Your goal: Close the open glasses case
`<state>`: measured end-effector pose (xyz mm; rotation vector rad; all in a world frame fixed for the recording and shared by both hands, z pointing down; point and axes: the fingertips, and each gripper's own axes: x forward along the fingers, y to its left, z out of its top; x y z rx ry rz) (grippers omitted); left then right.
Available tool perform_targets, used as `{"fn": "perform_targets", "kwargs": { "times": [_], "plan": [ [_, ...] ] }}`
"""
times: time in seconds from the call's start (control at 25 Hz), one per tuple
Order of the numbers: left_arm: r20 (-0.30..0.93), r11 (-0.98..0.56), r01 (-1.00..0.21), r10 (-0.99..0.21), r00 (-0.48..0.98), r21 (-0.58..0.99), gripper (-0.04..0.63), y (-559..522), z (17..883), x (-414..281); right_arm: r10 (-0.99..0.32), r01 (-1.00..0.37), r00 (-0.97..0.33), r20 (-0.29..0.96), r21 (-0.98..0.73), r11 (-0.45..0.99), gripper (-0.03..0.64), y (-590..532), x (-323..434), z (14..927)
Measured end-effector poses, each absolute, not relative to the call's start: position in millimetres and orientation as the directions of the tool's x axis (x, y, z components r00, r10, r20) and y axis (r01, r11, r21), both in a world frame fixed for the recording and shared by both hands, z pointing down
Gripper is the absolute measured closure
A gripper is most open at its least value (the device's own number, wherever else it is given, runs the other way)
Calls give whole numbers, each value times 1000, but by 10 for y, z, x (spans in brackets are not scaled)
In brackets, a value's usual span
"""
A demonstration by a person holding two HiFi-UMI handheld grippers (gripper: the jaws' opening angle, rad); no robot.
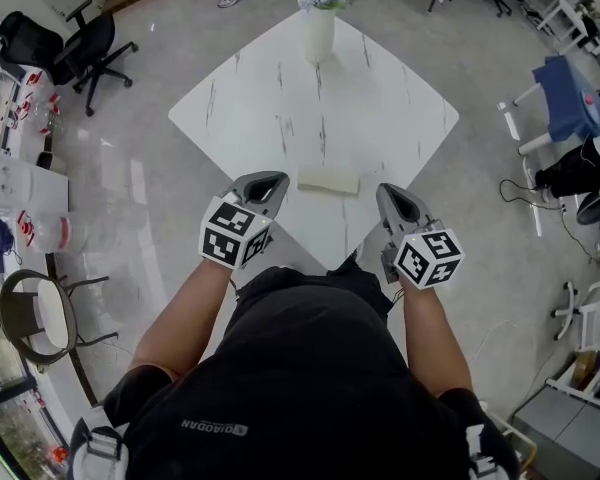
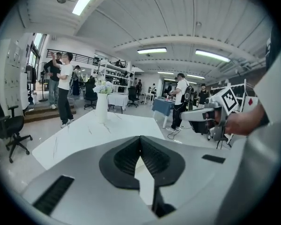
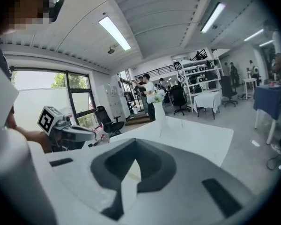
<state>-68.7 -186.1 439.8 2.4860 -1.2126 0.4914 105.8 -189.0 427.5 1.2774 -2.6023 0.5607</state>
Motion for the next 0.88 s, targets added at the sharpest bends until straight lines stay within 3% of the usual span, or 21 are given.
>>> {"fn": "perform_targets", "kwargs": {
  "times": [0.88],
  "plan": [
    [382, -644, -762, -690, 615, 62, 591, -1700, 4052, -601, -716, -780, -625, 310, -211, 590, 615, -1694, 955, 4125]
  ]
}}
